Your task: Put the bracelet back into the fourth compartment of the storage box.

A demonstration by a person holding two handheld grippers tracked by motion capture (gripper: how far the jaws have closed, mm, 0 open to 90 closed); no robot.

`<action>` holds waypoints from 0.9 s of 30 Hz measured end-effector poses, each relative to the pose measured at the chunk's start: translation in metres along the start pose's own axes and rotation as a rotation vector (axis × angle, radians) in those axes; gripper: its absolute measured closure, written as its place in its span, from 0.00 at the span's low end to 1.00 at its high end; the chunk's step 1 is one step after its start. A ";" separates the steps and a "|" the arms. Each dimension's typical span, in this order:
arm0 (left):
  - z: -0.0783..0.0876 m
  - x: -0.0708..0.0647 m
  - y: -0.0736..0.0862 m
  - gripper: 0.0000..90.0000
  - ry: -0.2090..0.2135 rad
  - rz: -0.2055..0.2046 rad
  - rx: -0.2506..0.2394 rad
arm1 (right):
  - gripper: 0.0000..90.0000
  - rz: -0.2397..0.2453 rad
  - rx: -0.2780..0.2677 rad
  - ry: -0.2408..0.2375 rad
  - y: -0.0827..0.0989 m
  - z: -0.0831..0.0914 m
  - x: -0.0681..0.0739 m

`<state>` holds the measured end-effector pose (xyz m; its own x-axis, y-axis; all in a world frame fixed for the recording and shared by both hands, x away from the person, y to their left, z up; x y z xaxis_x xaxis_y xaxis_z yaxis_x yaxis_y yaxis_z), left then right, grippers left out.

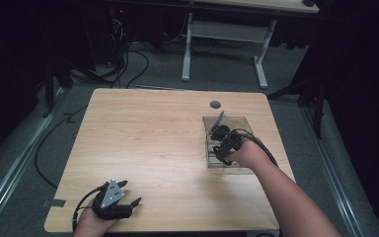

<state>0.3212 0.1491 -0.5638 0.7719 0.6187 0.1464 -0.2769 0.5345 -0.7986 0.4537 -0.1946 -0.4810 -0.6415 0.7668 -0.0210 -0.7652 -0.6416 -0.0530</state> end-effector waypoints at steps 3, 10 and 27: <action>0.000 0.000 0.000 0.28 0.000 0.001 -0.001 | 0.78 -0.007 -0.004 -0.007 -0.005 -0.004 -0.002; 0.000 0.000 0.000 0.28 0.000 0.001 0.000 | 0.78 0.011 0.017 -0.008 -0.015 -0.017 -0.005; 0.000 0.000 0.000 0.28 -0.001 -0.002 0.004 | 0.79 0.036 0.046 -0.027 -0.017 -0.040 -0.006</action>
<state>0.3210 0.1487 -0.5640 0.7718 0.6182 0.1491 -0.2775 0.5383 -0.7957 0.4729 -0.1871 -0.5200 -0.6693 0.7429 0.0049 -0.7430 -0.6693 -0.0067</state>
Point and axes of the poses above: each handheld gripper's, and its own axes: z roughly backward along the jaws, y roughly out of its underside, x roughly to its left, the point moved 5 cm from there along -z, roughly forward along the jaws, and after that the axes turned 3 degrees about -z, right-handed, at the moved point
